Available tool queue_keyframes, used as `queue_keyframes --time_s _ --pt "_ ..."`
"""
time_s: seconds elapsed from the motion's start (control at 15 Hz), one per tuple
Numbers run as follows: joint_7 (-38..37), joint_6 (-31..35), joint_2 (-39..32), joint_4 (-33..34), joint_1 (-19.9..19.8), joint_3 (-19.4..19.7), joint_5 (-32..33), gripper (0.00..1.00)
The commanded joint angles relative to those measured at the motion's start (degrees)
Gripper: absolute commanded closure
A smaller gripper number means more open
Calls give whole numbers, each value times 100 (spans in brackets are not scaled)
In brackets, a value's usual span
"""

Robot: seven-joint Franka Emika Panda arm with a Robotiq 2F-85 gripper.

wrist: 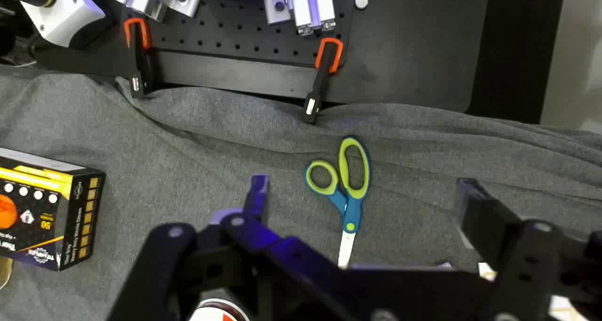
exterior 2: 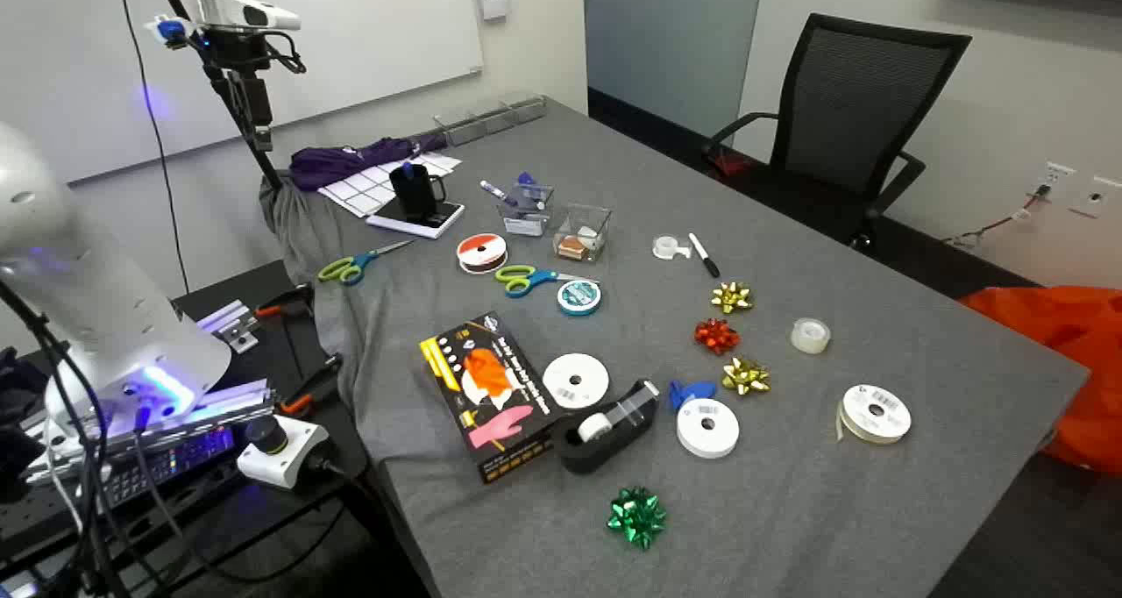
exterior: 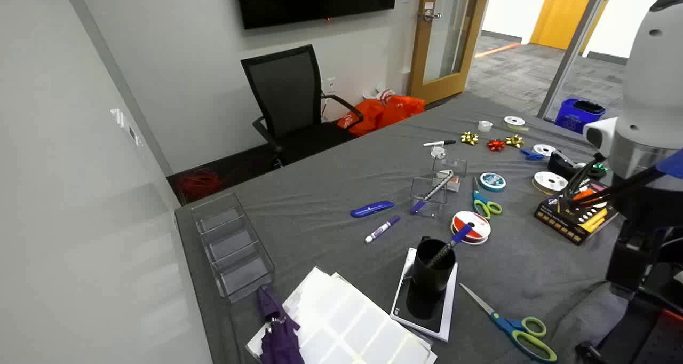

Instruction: Put the marker next to the black box

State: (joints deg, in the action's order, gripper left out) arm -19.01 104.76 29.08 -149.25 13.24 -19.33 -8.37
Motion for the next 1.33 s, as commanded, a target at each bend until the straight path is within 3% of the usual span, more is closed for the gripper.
queue_keyframes --time_s 0.0,1.13,1.27 --pt "-18 -9 -8 8 44 42 20 0" --pt "-19 -9 -8 8 44 42 20 0" --pt "-153 246 -112 79 -71 108 -52 0"
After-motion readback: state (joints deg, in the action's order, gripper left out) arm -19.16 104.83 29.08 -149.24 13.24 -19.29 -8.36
